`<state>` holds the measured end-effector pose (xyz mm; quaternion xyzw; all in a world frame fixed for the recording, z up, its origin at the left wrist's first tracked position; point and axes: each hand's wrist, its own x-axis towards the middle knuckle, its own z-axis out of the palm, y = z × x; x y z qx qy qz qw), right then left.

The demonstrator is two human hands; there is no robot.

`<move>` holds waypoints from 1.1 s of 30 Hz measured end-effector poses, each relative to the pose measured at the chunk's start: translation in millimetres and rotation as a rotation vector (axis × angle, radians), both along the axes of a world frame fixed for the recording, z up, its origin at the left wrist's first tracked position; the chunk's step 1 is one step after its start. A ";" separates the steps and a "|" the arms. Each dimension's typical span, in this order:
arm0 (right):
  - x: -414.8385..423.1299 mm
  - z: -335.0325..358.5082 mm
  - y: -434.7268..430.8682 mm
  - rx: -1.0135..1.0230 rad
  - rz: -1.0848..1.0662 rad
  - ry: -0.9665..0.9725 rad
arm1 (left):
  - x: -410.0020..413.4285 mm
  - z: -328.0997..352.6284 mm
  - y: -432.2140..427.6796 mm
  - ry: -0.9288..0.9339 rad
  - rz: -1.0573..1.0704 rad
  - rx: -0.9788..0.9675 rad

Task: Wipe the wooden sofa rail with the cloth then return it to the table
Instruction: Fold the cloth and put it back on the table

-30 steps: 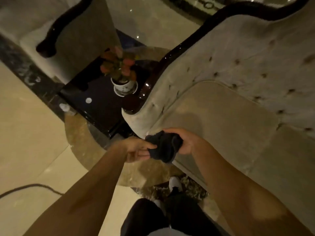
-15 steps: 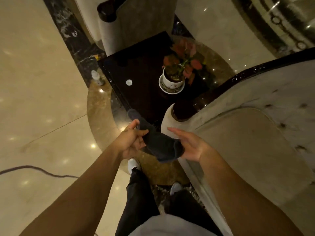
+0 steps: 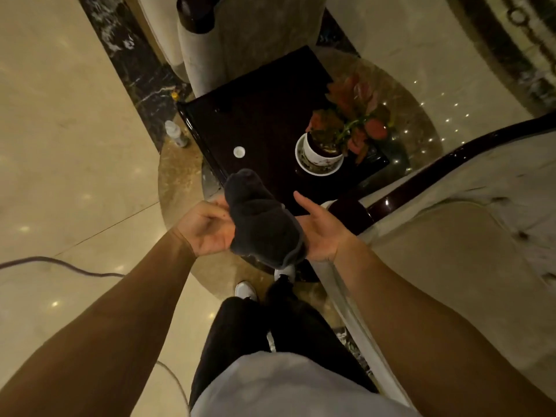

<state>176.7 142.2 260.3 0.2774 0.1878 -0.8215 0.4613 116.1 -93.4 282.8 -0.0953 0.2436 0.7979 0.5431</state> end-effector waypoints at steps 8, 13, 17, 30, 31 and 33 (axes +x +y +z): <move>-47.0 7.8 10.3 0.375 -0.217 0.227 | -42.1 -20.1 16.6 0.015 0.079 -0.354; -59.9 4.4 18.2 0.941 -0.076 0.423 | -56.3 -24.2 8.9 0.250 0.088 -0.783; -64.0 1.5 7.1 1.098 0.064 0.538 | -56.6 -20.3 8.0 0.863 -0.048 -1.071; -53.0 -92.2 -20.3 1.243 0.220 0.338 | -91.2 -117.7 0.2 0.778 -0.206 -1.036; -50.7 -109.1 -25.3 1.272 0.213 0.301 | -93.6 -137.6 4.6 0.786 -0.225 -1.047; -43.7 -142.4 -36.9 1.305 0.167 0.212 | -96.3 -176.4 13.7 0.842 -0.293 -1.099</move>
